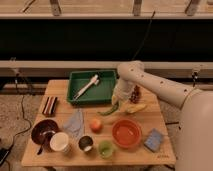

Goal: Place pepper in red bowl

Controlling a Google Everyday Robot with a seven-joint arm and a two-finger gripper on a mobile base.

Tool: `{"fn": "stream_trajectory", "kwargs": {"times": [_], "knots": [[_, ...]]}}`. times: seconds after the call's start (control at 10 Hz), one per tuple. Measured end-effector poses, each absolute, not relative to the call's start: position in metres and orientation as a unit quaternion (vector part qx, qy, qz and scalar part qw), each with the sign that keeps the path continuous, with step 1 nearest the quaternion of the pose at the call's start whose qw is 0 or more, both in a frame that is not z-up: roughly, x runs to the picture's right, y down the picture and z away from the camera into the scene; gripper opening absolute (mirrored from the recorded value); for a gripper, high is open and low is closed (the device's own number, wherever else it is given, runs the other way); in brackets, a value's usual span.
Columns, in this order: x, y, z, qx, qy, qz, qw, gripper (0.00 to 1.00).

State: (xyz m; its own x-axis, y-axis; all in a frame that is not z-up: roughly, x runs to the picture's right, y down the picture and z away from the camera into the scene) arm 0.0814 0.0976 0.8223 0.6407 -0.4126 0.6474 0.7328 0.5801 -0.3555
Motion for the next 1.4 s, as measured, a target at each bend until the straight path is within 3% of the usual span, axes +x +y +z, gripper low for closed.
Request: {"fn": "stream_trajectory", "kwargs": {"times": [0.3,1.1,1.4], "knots": [[0.108,0.095,0.802,-0.298,-0.264,-0.349,0.848,0.00],[0.154,0.150,0.777,-0.295,-0.258,-0.374,0.841,0.01],[0.163,0.167,0.781,-0.298,-0.250,-0.375,0.842,0.25]]}}
